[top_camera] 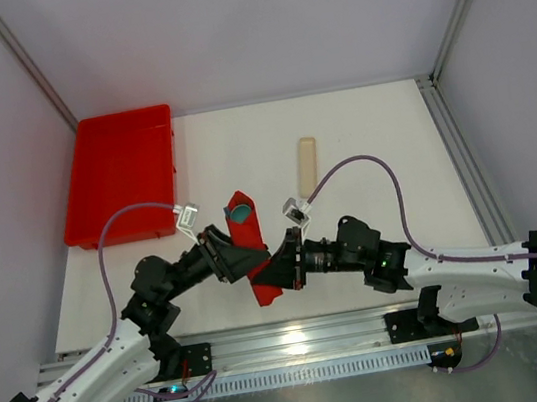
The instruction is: Place the utensils on the paper napkin and roll it up
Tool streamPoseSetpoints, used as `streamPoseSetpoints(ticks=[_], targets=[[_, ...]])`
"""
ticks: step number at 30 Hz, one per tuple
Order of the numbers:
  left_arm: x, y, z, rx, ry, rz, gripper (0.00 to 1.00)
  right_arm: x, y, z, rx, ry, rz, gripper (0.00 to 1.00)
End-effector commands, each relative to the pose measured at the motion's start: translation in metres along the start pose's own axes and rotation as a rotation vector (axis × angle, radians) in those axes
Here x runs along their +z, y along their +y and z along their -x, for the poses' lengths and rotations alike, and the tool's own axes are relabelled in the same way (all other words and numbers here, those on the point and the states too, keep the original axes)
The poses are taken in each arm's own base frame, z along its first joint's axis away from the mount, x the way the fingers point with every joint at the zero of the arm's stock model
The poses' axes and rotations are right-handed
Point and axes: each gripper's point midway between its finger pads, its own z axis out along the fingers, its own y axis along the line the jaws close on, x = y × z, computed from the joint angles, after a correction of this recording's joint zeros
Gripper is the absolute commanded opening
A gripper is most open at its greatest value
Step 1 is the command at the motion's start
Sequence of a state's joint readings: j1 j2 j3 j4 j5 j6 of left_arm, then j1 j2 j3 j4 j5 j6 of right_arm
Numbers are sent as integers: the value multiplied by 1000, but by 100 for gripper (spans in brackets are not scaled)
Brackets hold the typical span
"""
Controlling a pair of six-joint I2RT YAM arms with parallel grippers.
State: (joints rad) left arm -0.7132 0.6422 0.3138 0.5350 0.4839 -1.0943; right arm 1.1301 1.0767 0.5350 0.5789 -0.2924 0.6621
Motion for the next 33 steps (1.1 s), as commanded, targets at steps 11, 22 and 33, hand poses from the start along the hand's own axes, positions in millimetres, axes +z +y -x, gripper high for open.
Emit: streamPoseSetpoints(ticks=[11, 22, 33], targets=[[0, -18, -3, -1, 17, -88, 57, 8, 21, 34, -31, -94, 79, 4], [1, -15, -8, -21, 46, -83, 50, 8, 22, 39, -38, -107, 83, 4], [1, -17, -4, -29, 25, -78, 15, 8, 18, 36, -31, -99, 78, 4]])
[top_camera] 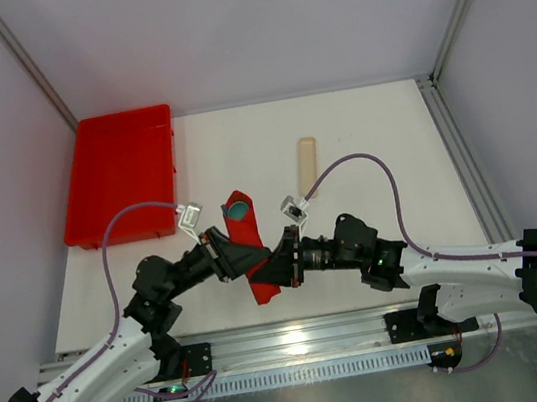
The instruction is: Place the utensils on the paper napkin and roll it up
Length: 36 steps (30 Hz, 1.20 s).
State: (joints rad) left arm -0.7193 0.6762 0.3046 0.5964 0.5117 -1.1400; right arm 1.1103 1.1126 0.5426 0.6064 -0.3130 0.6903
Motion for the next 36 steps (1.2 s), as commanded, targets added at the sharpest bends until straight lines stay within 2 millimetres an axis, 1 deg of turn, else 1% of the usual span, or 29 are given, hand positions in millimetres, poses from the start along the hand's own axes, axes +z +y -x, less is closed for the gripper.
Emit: streamPoseSetpoints(ticks=[1, 2, 3, 5, 9, 10, 11, 13, 14, 15, 16, 19, 20, 21, 22, 23, 24, 25, 26, 27, 28, 29, 30, 31, 32, 33, 34, 35, 36], targets=[[-1, -13, 1, 8, 0, -46, 13, 4, 24, 33, -58, -99, 78, 4], [-1, -13, 2, 8, -3, -42, 11, 4, 24, 33, -60, -99, 78, 4], [-1, -12, 4, 9, -16, -36, 5, 4, 24, 33, -59, -96, 76, 4], [-2, -10, 5, 11, -22, -17, 1, 4, 22, 31, -58, -92, 72, 4], [-1, -11, 7, 20, -21, -2, 0, 5, 17, 27, -61, -78, 50, 4], [-1, -10, 8, 21, -25, 4, 0, 5, 14, 26, -57, -72, 40, 6], [0, -8, 9, 26, -21, 19, 0, 6, 15, 27, -58, -68, 37, 13], [0, -5, 8, 31, -13, 42, 0, 6, 12, 22, -58, -44, 27, 24], [0, -2, 8, 26, 1, 69, 0, 5, 11, 21, -56, -39, 23, 37], [1, 0, 8, 43, 7, 85, 0, 3, 12, 21, -56, -39, 25, 47], [0, 2, 8, 48, 12, 99, 0, 1, 10, 17, -52, -23, 14, 55], [0, 5, 8, 69, 31, 138, 0, -6, 5, 13, -39, -6, -30, 69], [0, 7, 9, 78, 30, 151, 0, -10, 2, 12, -37, -6, -48, 71], [-2, 10, 8, 79, 45, 181, 0, -14, -4, 7, -25, 10, -84, 74], [-3, 12, 8, 105, 53, 197, 0, -22, -3, 10, -24, -6, -96, 76], [-5, 14, 7, 109, 61, 210, 0, -27, -5, 13, -23, -27, -124, 77], [-7, 14, 7, 107, 79, 216, 0, -34, -11, 10, -9, -25, -163, 77], [-8, 16, 8, 123, 81, 228, 0, -44, -7, 17, -6, -57, -170, 78], [-9, 19, 8, 128, 90, 246, 0, -51, -16, 26, 5, -108, -243, 78], [-11, 19, 6, 132, 111, 248, 0, -63, -32, 16, 57, -85, -344, 78], [-12, 22, 9, 140, 115, 264, 0, -76, -35, 28, 74, -142, -402, 78], [-12, 22, 10, 142, 117, 263, 0, -90, -51, 36, 91, -203, -518, 78], [-13, 21, 9, 138, 131, 254, 0, -105, -63, 28, 137, -186, -611, 78], [-13, 24, 13, 140, 122, 260, 0, -116, -64, 32, 152, -215, -648, 78], [-13, 26, 14, 143, 118, 267, 0, -130, -75, 28, 156, -211, -731, 78], [-13, 27, 17, 151, 116, 272, 0, -135, -76, 29, 157, -214, -751, 78], [-15, 32, 22, 152, 111, 312, 0, -138, -69, 39, 153, -231, -753, 78], [-15, 43, 25, 167, 124, 357, 0, -141, -69, 41, 150, -227, -771, 78], [-16, 48, 29, 169, 131, 389, 0, -147, -74, 37, 141, -198, -820, 78]])
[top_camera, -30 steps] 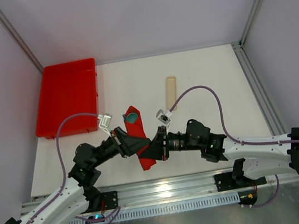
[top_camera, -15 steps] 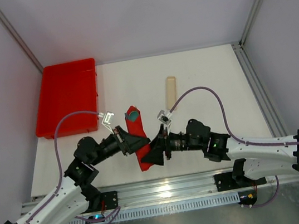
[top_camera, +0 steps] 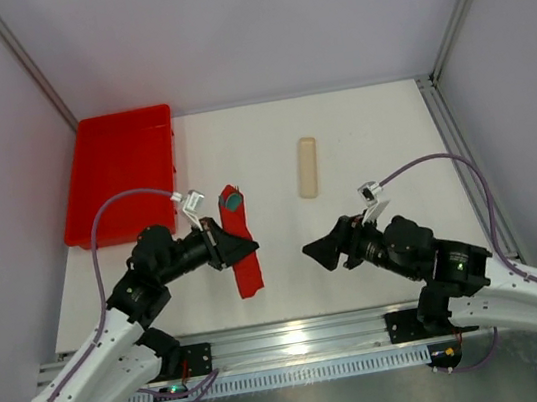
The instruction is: Place the utensils on the paper napkin and roll it up
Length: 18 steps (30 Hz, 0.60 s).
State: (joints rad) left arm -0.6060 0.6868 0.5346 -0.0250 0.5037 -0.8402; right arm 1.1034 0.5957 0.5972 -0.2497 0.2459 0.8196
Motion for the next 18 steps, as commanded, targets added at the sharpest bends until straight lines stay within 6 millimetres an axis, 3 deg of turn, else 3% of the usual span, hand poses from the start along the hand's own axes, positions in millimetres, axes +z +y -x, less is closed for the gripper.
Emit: streamPoseSetpoints(ticks=[1, 2, 4, 6, 8, 9, 10, 12, 14, 15, 16, 17, 18], targets=[[0, 6, 19, 64, 22, 65, 0, -15, -24, 23, -22, -30, -213, 78], [2, 21, 31, 44, 26, 137, 0, -12, -35, 16, -65, 27, -285, 78], [3, 41, 49, 30, 8, 226, 0, -11, -30, 24, -104, 55, -326, 78], [4, 70, 74, 25, -10, 342, 0, -3, -44, 15, -176, 133, -408, 78], [3, 94, 93, 32, -32, 449, 0, 2, -45, 14, -228, 184, -414, 78], [-1, 101, 113, 42, -54, 492, 0, 7, -51, 12, -238, 213, -434, 78], [1, 124, 118, 17, -37, 555, 0, 10, -48, 12, -239, 232, -415, 78], [-15, 144, 153, 17, -90, 667, 0, 16, -43, 8, -241, 307, -367, 78], [-23, 171, 174, 27, -88, 746, 0, 19, -42, 6, -241, 353, -353, 78], [-44, 178, 207, 70, -150, 850, 0, 18, -40, 9, -237, 371, -358, 77], [-53, 186, 218, 171, -111, 898, 0, 21, -46, 6, -228, 403, -379, 77], [-65, 215, 227, 210, -62, 1019, 0, 19, -45, 0, -216, 449, -372, 77], [-76, 226, 236, 255, -17, 1087, 0, 19, -44, 0, -209, 467, -373, 77]])
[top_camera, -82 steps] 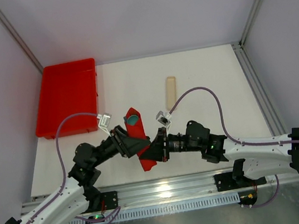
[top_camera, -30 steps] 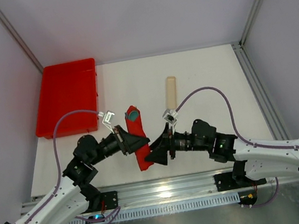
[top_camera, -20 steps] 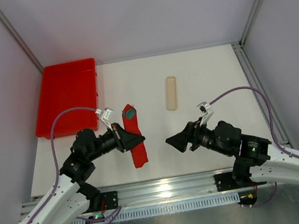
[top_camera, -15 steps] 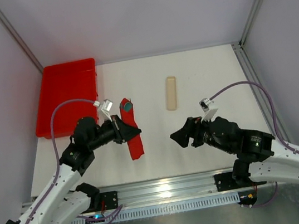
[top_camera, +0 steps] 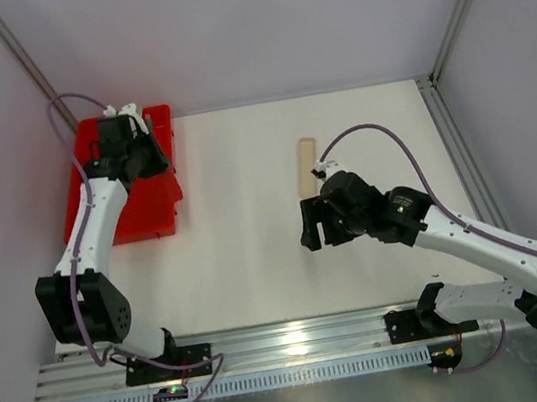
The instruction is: Place the utensils on the paper napkin and roll it up
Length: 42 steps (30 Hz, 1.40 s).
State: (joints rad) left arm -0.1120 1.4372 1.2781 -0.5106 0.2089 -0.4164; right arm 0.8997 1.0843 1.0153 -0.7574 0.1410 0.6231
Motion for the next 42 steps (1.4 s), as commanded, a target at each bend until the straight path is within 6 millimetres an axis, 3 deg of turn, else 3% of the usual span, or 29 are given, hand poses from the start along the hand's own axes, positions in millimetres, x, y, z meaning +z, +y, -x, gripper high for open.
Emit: streamPoseSetpoints(ticks=[1, 2, 3, 7, 11, 12, 14, 18, 20, 22, 23, 26, 27, 32, 37, 42], targets=[[-17, 64, 62, 265, -3, 304, 0, -15, 16, 2, -26, 96, 94, 77], [2, 83, 56, 310, 94, 332, 0, -19, 16, -1, -18, 132, 101, 77], [3, 93, 62, 317, 109, 368, 0, -26, 21, 4, -12, 143, 131, 76], [19, 131, 87, 278, 67, 423, 0, -36, 14, 19, 6, 191, 110, 76], [54, 158, 78, 335, 147, 437, 0, -36, -5, 20, 20, 309, 24, 76], [59, 162, 76, 342, 162, 432, 0, -41, -4, 29, 13, 301, 20, 75], [73, 157, 66, 330, 195, 342, 0, -46, -17, 31, -9, 326, -38, 76], [101, 154, 38, 241, 266, 142, 0, -43, -21, 46, -15, 360, -67, 75], [108, 145, 31, 200, 287, 26, 0, -43, -23, 50, -17, 375, -76, 75], [115, 156, 30, 140, 291, -26, 0, -39, -24, 57, -13, 384, -81, 75], [118, 147, 28, 100, 296, -122, 0, -37, -24, 59, -12, 386, -79, 75], [124, 160, 26, -45, 313, -249, 0, -32, -28, 61, 10, 413, -92, 75], [122, 164, 33, -65, 308, -264, 0, -29, -29, 61, 17, 418, -94, 75], [144, 175, 14, -104, 375, -285, 0, -18, -28, 66, 51, 434, -86, 74], [155, 173, 2, -122, 396, -302, 0, -9, -24, 66, 72, 452, -71, 74], [164, 156, -11, -111, 418, -347, 0, -5, -24, 67, 75, 457, -69, 74]])
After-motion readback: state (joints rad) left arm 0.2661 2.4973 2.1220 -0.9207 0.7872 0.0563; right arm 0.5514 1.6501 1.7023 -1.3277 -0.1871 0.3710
